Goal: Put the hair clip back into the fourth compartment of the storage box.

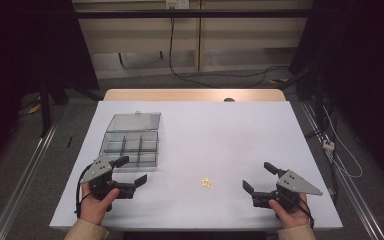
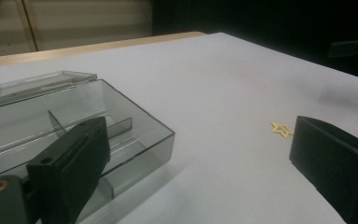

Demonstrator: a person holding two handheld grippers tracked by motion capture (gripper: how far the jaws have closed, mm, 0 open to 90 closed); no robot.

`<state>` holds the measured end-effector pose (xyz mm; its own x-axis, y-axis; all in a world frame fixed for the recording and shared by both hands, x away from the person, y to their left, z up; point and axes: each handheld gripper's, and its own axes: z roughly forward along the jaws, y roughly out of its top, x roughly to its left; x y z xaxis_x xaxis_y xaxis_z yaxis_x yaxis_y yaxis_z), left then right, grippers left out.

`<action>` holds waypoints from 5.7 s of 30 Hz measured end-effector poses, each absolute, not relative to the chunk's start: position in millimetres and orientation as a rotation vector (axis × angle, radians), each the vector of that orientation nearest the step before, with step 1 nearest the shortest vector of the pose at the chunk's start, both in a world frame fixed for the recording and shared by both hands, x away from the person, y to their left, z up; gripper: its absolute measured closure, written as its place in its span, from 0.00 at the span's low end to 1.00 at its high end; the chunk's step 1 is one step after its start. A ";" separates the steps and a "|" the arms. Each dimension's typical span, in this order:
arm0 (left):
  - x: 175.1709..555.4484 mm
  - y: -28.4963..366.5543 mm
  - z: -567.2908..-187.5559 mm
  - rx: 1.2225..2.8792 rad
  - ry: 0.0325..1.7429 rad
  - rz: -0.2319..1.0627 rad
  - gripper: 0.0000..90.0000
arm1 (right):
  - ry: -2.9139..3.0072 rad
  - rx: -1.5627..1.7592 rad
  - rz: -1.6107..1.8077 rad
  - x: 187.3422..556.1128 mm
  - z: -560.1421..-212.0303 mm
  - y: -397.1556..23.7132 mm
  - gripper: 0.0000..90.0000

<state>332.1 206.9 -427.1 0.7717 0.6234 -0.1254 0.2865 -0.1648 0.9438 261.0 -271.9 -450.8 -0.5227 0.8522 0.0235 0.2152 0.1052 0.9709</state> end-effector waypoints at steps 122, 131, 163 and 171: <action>353.0 19.1 -461.2 2.235 0.461 0.106 0.77 | 1.813 1.037 1.462 260.8 -448.2 -276.4 0.04; 356.7 20.3 -463.1 2.223 0.496 0.055 0.81 | 1.813 1.037 1.462 261.3 -448.3 -275.4 0.04; 354.6 17.0 -459.8 2.212 0.576 0.056 0.81 | 1.800 1.045 1.463 261.6 -447.8 -277.1 0.05; 357.4 23.7 -454.5 2.198 0.604 0.056 0.81 | 1.801 1.043 1.466 261.8 -447.8 -277.2 0.05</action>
